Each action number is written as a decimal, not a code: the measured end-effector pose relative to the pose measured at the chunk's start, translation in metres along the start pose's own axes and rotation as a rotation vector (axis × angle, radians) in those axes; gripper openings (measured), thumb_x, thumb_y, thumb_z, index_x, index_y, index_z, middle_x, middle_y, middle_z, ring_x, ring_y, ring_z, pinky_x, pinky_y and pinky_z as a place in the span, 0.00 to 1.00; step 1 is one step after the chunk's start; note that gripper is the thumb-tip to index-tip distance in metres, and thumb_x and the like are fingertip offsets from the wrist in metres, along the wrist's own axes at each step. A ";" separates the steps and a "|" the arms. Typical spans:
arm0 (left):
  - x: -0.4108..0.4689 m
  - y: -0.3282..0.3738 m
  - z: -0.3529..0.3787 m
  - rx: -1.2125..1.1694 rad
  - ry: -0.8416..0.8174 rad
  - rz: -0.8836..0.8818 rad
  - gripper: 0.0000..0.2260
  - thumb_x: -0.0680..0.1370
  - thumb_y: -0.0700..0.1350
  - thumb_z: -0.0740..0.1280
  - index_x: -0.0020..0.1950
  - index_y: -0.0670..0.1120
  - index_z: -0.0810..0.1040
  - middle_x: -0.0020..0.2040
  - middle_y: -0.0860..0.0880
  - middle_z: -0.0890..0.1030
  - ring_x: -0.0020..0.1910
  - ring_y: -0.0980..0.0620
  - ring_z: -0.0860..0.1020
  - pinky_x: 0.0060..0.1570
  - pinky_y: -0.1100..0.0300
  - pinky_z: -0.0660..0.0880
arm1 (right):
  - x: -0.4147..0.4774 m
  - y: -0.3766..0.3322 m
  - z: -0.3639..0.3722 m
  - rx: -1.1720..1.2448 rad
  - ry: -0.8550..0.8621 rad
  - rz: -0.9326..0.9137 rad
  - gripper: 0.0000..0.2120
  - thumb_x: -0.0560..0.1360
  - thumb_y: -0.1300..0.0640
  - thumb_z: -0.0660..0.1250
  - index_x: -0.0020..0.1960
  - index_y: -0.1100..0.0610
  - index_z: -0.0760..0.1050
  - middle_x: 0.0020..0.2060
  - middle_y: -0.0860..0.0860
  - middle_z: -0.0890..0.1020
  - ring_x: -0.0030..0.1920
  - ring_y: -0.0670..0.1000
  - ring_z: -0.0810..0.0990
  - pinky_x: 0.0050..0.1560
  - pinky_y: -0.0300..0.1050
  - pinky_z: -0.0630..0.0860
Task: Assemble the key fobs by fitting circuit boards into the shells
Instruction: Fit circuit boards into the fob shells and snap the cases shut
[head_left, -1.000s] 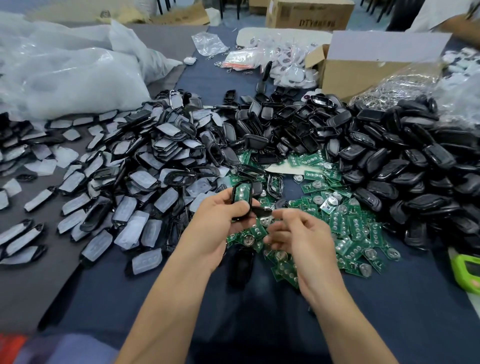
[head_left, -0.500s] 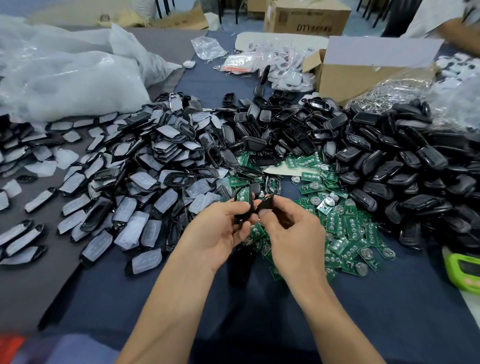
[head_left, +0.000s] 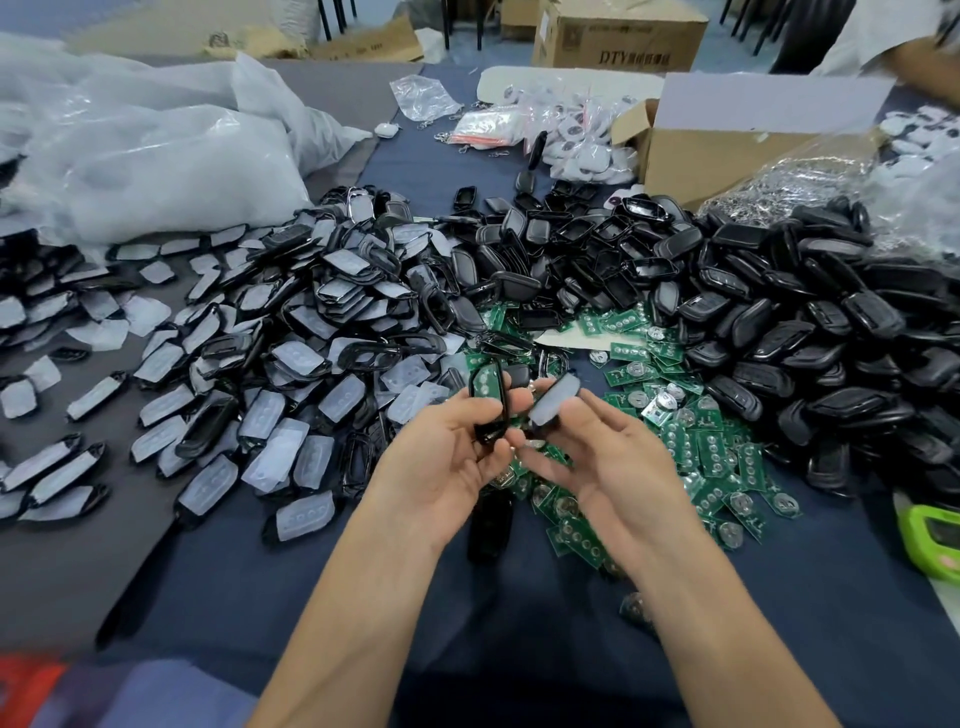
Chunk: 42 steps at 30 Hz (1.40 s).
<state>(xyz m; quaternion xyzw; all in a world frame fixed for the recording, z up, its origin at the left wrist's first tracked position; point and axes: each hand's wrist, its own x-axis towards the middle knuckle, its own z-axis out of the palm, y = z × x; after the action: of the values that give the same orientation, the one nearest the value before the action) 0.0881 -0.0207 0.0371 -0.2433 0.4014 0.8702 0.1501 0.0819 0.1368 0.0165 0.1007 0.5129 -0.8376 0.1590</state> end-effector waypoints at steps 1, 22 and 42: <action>0.000 0.001 -0.001 0.023 0.017 0.032 0.11 0.81 0.34 0.60 0.54 0.40 0.82 0.46 0.45 0.88 0.30 0.53 0.80 0.28 0.66 0.78 | 0.000 -0.002 -0.003 0.057 0.002 0.030 0.12 0.80 0.58 0.67 0.58 0.63 0.84 0.55 0.61 0.86 0.51 0.58 0.87 0.48 0.53 0.85; -0.003 -0.020 0.005 0.800 0.250 0.535 0.12 0.69 0.48 0.75 0.41 0.68 0.86 0.35 0.59 0.86 0.31 0.61 0.79 0.36 0.63 0.76 | -0.009 0.005 -0.006 -0.349 0.084 -0.215 0.13 0.77 0.66 0.74 0.48 0.48 0.88 0.42 0.50 0.88 0.43 0.47 0.87 0.43 0.42 0.84; 0.001 -0.027 0.004 0.883 0.075 0.509 0.28 0.72 0.31 0.74 0.48 0.68 0.85 0.41 0.56 0.88 0.42 0.58 0.87 0.43 0.63 0.82 | -0.007 0.004 -0.002 -0.758 0.236 -0.360 0.12 0.67 0.55 0.80 0.43 0.38 0.84 0.41 0.33 0.86 0.46 0.35 0.84 0.45 0.27 0.76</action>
<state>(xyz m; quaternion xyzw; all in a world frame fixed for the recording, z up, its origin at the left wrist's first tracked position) 0.0984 -0.0007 0.0214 -0.0822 0.7825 0.6172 0.0074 0.0899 0.1375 0.0146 0.0392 0.8082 -0.5871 -0.0234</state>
